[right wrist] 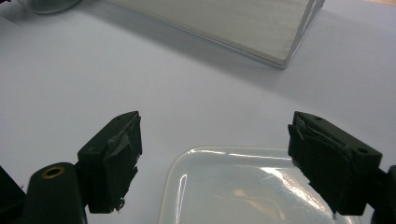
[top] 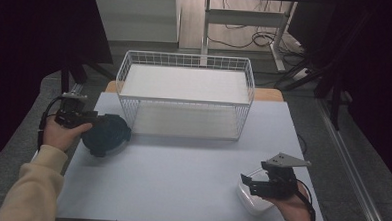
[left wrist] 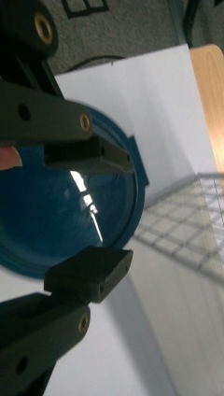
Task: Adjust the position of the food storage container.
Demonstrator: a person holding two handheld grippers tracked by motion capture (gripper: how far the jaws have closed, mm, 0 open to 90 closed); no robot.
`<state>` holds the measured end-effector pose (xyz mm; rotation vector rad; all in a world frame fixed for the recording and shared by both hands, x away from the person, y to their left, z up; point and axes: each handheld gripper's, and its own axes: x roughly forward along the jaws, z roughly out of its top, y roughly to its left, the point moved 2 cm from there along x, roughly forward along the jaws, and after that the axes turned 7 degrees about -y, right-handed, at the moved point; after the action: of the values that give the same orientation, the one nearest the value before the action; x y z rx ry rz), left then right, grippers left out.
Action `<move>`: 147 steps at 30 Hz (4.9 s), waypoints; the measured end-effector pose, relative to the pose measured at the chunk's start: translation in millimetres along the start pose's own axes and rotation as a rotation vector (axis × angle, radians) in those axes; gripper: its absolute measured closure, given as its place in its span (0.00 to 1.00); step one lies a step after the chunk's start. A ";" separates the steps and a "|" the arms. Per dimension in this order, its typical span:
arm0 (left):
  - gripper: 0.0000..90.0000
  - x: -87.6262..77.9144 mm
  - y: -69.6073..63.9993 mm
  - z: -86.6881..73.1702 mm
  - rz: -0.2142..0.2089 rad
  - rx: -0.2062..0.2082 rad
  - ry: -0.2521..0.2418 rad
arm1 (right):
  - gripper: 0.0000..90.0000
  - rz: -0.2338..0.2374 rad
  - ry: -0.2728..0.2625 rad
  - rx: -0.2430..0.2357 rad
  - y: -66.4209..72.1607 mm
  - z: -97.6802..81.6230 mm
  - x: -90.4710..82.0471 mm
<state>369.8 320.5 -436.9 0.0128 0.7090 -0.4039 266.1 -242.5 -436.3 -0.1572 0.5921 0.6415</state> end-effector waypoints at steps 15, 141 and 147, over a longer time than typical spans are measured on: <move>0.84 30.6 37.7 5.6 0.049 -0.034 0.096 | 0.20 -0.015 -0.007 -0.009 -0.9 1.5 -3.3; 1.00 -2.1 14.0 -103.1 -0.090 0.033 0.275 | 0.20 -0.042 -0.022 -0.023 10.7 9.0 -7.9; 1.00 -0.1 12.5 -105.4 -0.086 0.023 0.278 | 0.20 -0.039 -0.032 -0.016 10.5 10.4 -9.8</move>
<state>307.8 347.6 -518.7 0.0612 0.9815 -0.4983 258.4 -235.9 -421.8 -0.1731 0.5522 0.6100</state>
